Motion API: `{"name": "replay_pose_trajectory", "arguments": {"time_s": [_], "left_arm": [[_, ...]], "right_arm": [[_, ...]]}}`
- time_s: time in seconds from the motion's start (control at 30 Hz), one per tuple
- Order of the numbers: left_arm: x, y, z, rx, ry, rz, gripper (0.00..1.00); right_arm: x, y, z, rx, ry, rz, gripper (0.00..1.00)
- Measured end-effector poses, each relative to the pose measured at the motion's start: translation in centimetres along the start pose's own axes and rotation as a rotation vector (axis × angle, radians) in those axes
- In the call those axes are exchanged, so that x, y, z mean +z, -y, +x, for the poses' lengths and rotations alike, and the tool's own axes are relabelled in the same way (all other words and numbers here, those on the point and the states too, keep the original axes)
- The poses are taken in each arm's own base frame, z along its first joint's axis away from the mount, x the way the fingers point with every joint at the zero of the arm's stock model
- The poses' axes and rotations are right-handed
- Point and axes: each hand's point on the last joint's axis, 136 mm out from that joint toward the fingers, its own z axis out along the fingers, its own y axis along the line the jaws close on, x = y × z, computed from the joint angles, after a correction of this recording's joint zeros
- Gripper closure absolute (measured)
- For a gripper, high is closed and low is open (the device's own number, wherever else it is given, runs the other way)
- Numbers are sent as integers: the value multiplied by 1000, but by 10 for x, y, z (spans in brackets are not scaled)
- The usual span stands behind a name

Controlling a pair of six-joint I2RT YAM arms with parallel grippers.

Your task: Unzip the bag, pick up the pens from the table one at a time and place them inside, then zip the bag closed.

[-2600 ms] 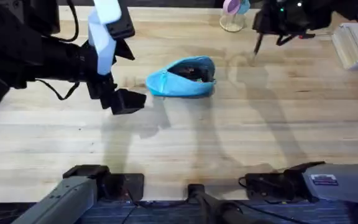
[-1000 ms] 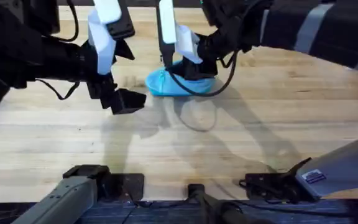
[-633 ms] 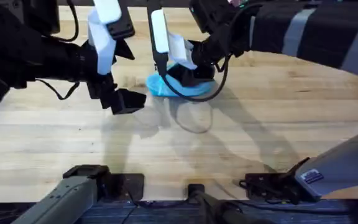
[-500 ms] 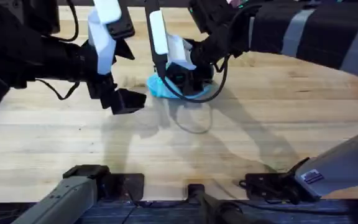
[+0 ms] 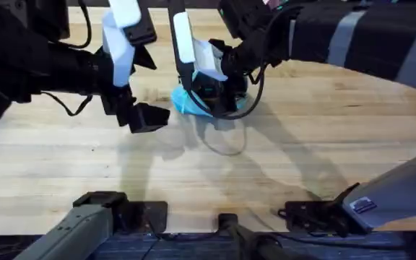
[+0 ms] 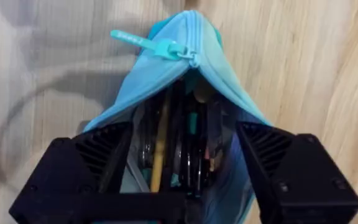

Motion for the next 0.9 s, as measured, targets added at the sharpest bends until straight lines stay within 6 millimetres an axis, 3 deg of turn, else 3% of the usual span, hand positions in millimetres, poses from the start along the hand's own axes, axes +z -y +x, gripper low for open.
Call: {"name": "replay_pose_trajectory", "arguments": {"time_s": [0.13, 0.37, 0.73, 0.9], "left_arm": [[0, 0, 0, -1, -1, 2, 8], [-5, -8, 10, -40, -13, -30, 7], [-18, -25, 33, -109, -43, -102, 7], [-13, -32, 47, -111, -54, -81, 7]], "right_arm": [[-10, 2, -4, 48, 10, 20, 5], [-49, 11, -26, 201, 80, 100, 5], [-86, 15, -42, 576, 171, 145, 5], [-100, 16, -48, 771, 216, 148, 5]]}}
